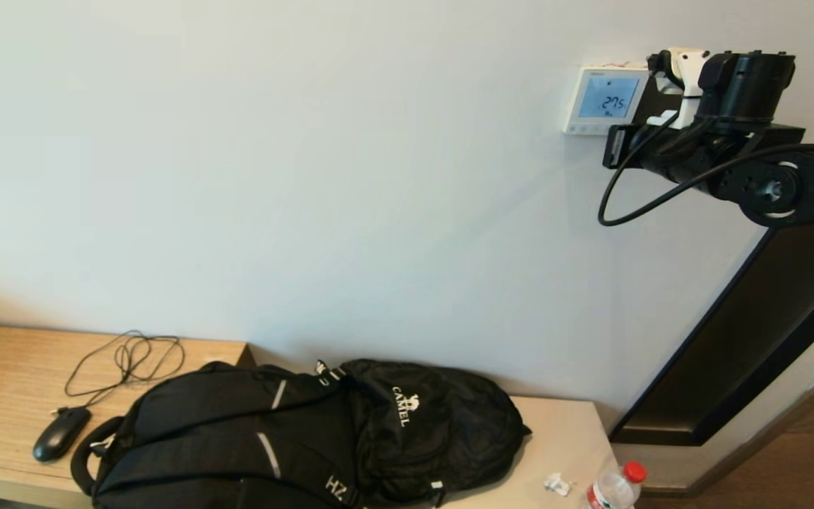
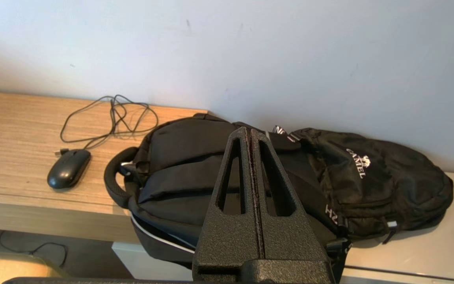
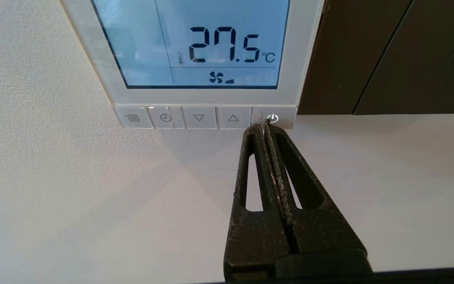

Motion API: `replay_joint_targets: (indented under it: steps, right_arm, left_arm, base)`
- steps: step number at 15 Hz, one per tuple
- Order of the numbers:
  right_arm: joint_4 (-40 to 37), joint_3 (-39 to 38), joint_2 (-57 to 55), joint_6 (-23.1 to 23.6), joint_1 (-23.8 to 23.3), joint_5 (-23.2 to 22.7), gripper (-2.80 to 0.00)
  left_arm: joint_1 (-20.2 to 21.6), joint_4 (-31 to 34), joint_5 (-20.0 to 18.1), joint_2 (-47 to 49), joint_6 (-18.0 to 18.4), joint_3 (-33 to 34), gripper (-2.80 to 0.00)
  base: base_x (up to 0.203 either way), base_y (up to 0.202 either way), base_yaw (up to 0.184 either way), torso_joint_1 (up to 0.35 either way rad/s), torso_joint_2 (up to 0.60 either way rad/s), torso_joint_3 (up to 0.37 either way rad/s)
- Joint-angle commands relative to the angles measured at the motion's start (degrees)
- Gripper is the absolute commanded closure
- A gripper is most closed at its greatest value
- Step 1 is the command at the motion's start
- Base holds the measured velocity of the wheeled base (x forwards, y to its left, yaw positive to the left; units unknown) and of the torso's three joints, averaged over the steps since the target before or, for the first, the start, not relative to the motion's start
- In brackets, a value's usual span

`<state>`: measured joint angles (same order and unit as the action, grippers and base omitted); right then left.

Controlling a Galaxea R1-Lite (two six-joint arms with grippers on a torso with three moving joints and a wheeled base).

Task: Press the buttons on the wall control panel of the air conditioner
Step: Turn off the central air conditioner

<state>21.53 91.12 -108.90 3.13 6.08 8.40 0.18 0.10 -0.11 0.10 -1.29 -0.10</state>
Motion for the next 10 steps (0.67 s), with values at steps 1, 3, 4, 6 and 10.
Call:
replay_joint_targets:
  steps: [1,3,4,6,10]
  right_arm:
    - [0.1,-0.2,1.0,0.1,-0.3,0.0,0.0]
    - [0.1,-0.6,1.2,0.1,-0.4,0.0,0.0]
    - [0.1,-0.6,1.2,0.2,-0.4,0.0,0.0]
    - [0.0,-0.2,1.1,0.3,-0.4,0.0,0.0]
    - [0.1,0.4,0.3,0.4,-0.4,0.0,0.0]
  left_arm:
    - [0.0,0.0,0.0,0.0,0.0,0.0,0.0]
    - [0.0,0.0,0.0,0.0,0.0,0.1,0.0]
    - [0.0,0.0,0.0,0.0,0.0,0.0,0.0]
    - [0.0,0.0,0.0,0.0,0.0,0.0,0.0]
    - [0.0,0.0,0.0,0.0,0.0,0.1,0.0]
  base:
    - [0.0,0.0,0.0,0.0,0.0,0.0]
    - [0.0,0.0,0.0,0.0,0.0,0.0]
    - [0.0,0.0,0.0,0.0,0.0,0.0]
    - [0.0,0.0,0.0,0.0,0.0,0.0]
    - [0.0,0.0,0.0,0.0,0.0,0.0]
